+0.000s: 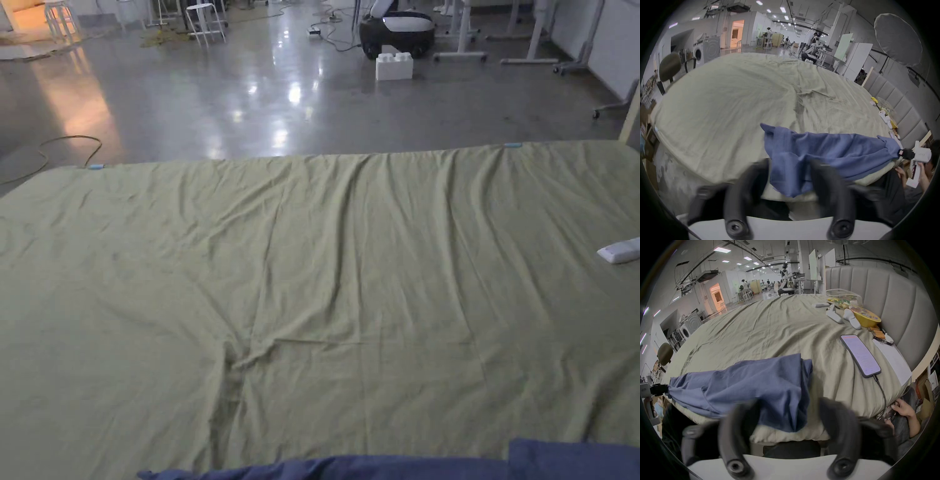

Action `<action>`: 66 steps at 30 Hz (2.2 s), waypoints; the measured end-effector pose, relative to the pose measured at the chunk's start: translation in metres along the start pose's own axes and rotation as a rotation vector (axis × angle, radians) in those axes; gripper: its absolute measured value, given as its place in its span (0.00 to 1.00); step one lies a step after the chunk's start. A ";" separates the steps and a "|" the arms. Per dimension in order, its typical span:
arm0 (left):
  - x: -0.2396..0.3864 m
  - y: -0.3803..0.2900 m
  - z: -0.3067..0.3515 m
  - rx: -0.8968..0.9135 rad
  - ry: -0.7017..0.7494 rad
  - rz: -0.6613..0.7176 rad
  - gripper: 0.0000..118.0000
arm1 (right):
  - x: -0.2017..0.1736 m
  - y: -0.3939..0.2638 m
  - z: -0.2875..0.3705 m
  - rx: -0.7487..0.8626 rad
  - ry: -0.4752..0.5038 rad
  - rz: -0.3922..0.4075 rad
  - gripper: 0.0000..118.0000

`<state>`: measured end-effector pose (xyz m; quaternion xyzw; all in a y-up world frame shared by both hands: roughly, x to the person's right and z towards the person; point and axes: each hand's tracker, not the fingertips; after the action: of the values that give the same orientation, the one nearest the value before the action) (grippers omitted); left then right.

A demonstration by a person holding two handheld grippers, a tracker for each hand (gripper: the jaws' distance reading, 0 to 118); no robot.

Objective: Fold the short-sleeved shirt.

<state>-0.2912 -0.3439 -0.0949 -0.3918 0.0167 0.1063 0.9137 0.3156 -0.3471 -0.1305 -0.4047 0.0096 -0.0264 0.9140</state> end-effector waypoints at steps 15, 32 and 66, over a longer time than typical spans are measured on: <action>0.098 0.055 0.156 0.680 0.067 -0.237 0.81 | -0.069 0.029 0.128 0.575 0.114 0.035 0.67; 0.134 0.055 0.170 0.691 -0.134 -0.352 0.01 | -0.105 0.044 0.146 0.636 0.196 0.062 0.00; -0.060 -0.009 0.000 0.135 -0.212 0.548 0.65 | -0.095 0.015 0.125 0.458 0.243 0.052 0.00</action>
<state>-0.3481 -0.3606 -0.0815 -0.2980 0.0333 0.3878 0.8716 0.2259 -0.2400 -0.0579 -0.1807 0.1233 -0.0527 0.9743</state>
